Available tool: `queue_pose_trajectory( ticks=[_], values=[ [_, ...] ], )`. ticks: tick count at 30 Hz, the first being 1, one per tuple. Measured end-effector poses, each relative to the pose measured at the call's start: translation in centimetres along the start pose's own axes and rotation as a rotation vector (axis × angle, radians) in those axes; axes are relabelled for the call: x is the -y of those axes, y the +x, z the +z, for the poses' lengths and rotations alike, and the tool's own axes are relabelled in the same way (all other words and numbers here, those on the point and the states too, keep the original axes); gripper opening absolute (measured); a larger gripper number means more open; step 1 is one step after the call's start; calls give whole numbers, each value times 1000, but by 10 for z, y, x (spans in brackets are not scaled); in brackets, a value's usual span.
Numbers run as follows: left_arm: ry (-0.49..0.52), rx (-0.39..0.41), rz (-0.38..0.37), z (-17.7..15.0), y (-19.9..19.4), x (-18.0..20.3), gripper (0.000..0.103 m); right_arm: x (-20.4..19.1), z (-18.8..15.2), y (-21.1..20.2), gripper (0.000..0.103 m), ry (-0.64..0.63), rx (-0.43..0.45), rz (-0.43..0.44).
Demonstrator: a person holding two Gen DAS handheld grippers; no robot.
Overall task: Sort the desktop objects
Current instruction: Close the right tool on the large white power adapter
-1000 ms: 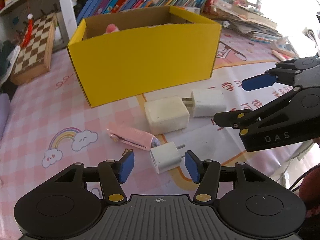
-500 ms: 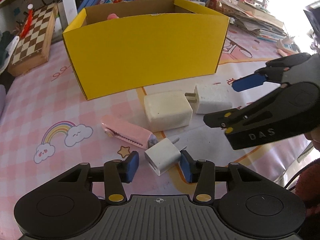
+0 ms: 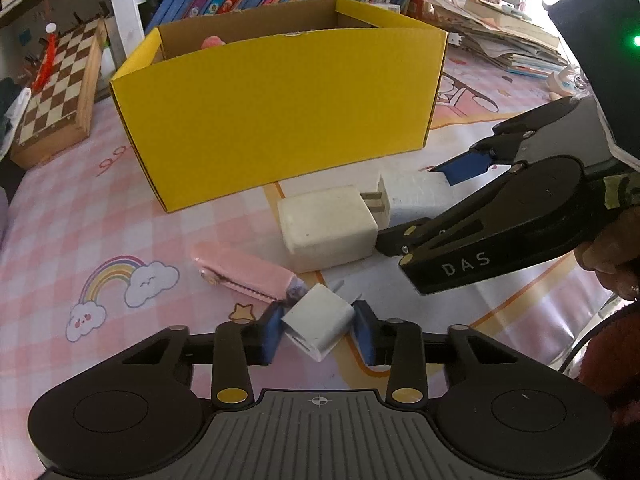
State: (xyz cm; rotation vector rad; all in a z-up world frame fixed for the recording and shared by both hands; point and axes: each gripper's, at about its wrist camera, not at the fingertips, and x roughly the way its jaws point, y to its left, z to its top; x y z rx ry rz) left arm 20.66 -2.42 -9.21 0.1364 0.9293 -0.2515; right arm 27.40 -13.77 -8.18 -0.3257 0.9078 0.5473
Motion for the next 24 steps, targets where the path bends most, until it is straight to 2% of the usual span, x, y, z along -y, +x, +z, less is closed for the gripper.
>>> queue_pose_trajectory(
  ticks=[6,16,24],
  values=[
    [7,4,-12,-2,-7,0,36,3,-3,-4,64,25,0,-1],
    [5,94,-6,-3,-35,-2,36,9,-8,-29,63,93,49,-22],
    [13,158,-9,4,-53,-5,36,12,-9,-55,63,137,122,-46]
  ],
)
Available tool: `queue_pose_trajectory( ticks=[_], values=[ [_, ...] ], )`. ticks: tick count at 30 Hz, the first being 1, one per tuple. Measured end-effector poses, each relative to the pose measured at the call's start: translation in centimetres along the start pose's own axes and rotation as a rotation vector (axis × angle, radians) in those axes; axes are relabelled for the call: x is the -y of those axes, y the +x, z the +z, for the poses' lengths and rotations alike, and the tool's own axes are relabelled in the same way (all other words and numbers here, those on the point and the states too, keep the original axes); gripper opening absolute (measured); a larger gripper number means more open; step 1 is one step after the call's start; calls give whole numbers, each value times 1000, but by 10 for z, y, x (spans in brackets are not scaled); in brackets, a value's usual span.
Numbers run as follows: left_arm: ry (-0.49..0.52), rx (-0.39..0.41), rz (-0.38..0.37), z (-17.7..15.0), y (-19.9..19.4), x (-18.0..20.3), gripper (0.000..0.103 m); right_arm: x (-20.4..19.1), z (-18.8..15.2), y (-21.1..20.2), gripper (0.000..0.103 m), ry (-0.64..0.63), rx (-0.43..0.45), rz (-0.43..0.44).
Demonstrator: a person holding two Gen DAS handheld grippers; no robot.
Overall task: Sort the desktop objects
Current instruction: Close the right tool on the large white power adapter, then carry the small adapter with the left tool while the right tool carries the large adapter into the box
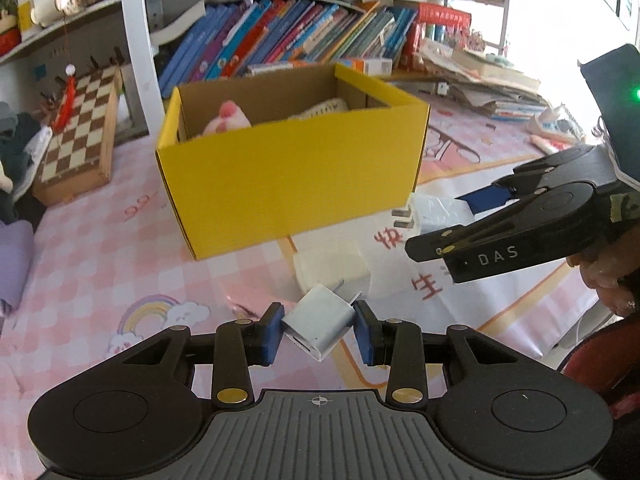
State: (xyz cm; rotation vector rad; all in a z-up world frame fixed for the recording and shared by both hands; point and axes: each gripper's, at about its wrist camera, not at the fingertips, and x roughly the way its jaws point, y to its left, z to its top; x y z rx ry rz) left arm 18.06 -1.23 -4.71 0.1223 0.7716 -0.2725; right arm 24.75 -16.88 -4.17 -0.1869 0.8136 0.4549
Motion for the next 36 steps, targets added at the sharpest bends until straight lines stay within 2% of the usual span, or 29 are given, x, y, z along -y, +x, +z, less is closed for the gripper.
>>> queue_pose_trajectory(
  ticks=[10,21,29,36],
  values=[
    [-28,96,9,19,-20,-13,36,-4,15,-30,63,-11,100,-21],
    [-42,201,21,45,-37,-24,36,-1,48,-63,63,-17,233,5],
    [-31,269,54,75,-36,-34,36,10,78,-58,63,-30,285,-2],
    [-16,283,86,96,-24,-44,36,25,97,-39,63,-37,288,-12]
  ],
)
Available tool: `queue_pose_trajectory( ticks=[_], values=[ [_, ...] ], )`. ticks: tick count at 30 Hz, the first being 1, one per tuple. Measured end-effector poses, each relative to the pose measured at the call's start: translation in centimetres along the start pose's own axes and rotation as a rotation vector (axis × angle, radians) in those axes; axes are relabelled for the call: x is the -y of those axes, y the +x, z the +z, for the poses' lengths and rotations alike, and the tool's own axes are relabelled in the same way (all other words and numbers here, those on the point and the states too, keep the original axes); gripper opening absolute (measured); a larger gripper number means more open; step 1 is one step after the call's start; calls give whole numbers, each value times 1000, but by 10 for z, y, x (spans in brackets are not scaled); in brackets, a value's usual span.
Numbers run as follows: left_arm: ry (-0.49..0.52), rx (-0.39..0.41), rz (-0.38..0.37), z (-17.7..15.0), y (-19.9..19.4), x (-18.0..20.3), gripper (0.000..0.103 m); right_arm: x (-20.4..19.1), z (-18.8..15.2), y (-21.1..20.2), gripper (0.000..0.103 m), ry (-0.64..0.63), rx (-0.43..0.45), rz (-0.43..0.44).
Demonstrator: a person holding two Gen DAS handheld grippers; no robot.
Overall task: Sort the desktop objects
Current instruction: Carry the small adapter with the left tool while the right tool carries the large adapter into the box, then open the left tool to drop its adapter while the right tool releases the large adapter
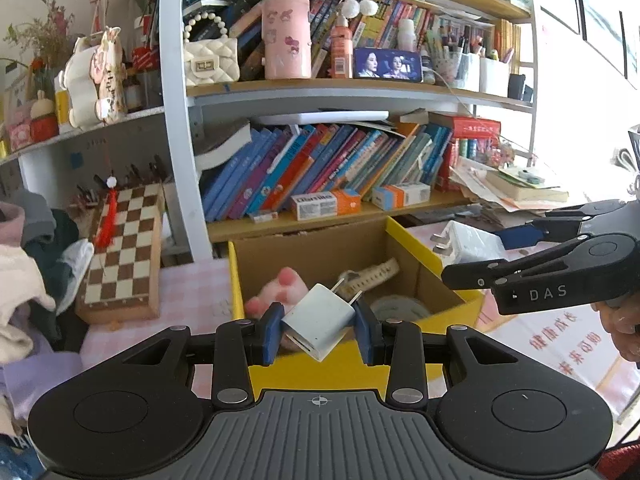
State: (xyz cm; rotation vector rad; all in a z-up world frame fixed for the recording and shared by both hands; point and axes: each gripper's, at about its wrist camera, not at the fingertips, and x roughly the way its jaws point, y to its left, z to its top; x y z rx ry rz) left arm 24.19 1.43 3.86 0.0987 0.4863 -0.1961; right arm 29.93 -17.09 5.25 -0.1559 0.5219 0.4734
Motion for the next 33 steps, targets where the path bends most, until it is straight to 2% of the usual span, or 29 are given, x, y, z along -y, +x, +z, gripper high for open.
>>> queue_pose_trajectory(
  ticks=[7,13,27,33],
  values=[
    [21,-15,17,16,28,-8,36,11,18,33,63,-46,-7,4],
    [34,-69,20,23,65,-15,36,14,31,70,63,-115,-43,13],
    [156,-238,-1,17,139,7,36,6,60,171,63,-290,-218,28],
    [140,-295,-15,10,155,8,36,-9,55,201,64,-348,-304,50]
  ],
)
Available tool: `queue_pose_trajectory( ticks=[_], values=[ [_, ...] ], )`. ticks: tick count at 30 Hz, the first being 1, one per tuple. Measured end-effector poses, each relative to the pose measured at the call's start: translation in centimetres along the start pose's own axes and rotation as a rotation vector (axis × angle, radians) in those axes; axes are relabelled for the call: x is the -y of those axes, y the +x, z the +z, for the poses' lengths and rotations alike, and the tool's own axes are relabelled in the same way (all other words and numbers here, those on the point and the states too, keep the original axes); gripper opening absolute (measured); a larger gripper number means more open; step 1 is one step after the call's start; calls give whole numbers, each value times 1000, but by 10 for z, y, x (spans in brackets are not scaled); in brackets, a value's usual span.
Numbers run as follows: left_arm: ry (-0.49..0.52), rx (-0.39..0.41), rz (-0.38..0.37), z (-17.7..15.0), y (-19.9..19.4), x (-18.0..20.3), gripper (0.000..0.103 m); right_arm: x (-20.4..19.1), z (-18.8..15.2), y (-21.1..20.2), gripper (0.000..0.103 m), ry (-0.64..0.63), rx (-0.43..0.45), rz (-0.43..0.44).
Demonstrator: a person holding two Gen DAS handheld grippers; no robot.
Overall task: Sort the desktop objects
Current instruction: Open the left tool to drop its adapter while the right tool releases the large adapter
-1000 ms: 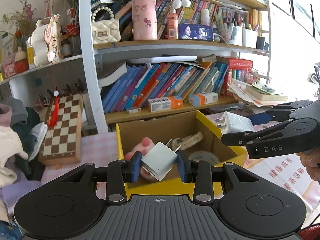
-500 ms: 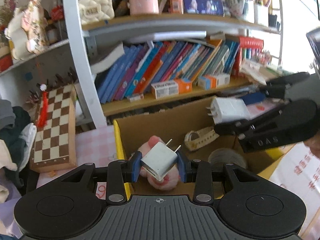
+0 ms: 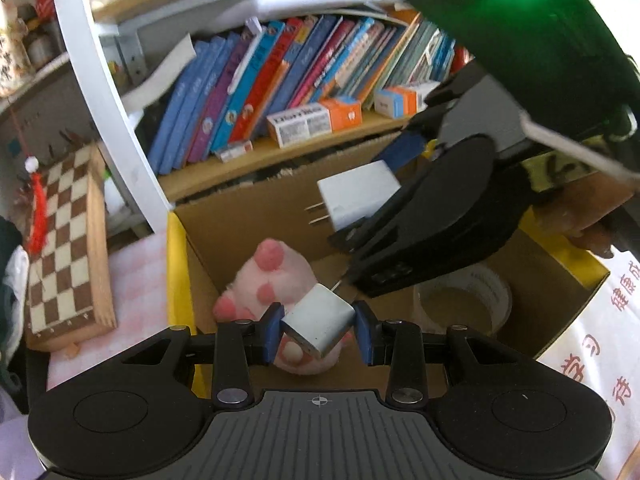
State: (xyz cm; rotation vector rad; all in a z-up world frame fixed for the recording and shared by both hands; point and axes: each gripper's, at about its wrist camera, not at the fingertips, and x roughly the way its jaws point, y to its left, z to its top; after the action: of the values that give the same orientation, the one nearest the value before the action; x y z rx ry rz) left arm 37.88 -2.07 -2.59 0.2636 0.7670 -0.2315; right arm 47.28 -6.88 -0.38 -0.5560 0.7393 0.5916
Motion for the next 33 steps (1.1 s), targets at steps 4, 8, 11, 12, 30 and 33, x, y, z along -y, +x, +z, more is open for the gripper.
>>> queue_pose_trajectory(
  ticks=[4,8,11,12,30,33],
  values=[
    [-13,-39,-15,-2,8,0,36,-7,1,18,64,-23,-67,36],
    [-31,-77,-30,-3,17,0,36,-9,0,32,64,-22,-119,72],
    [-53,-91,-36,-5,20,-3,36,-7,-3,41,64,4,-151,91],
    [-55,-91,-38,-5,20,-3,36,-4,-3,44,64,23,-163,104],
    [-77,-51,-66,-4,13,-3,64,10,-6,28,82,133,-129,159],
    [-68,-10,-52,-3,1,0,74,14,-7,8,83,149,-74,152]
  ],
)
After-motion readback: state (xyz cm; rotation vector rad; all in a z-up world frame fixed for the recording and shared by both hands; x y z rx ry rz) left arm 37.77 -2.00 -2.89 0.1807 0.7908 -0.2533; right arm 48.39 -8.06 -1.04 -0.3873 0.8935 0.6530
